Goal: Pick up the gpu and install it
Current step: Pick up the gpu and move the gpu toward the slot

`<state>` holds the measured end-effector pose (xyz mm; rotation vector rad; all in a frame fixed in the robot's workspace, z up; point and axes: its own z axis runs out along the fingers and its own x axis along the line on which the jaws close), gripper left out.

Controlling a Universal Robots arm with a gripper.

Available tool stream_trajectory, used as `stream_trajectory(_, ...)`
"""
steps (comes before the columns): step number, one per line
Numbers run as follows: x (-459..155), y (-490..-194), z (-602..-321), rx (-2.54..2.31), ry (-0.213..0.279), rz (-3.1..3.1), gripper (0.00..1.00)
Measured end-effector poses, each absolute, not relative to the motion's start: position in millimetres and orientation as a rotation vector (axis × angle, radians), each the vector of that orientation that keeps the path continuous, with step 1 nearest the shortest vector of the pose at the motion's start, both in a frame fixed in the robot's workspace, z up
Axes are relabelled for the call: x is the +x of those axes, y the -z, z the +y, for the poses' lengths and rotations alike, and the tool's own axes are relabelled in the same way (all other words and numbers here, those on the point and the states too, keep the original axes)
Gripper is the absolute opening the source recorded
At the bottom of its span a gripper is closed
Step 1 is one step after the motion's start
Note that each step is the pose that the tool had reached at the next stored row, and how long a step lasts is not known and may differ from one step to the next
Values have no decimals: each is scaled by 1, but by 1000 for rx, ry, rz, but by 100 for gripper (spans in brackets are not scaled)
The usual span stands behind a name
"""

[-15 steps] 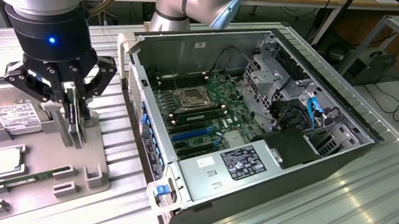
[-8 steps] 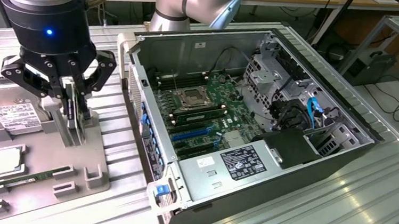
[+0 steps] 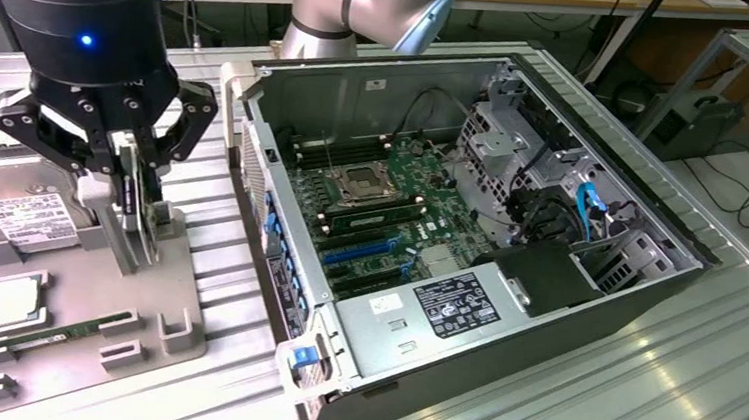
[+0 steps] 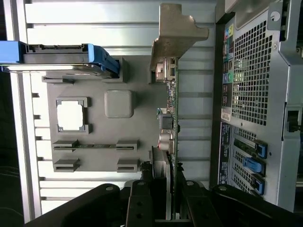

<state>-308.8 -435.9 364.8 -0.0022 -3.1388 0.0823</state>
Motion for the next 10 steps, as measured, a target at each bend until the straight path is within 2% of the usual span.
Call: stream_trajectory(10,-309,-377,-436,-2,-84,-3139,28)
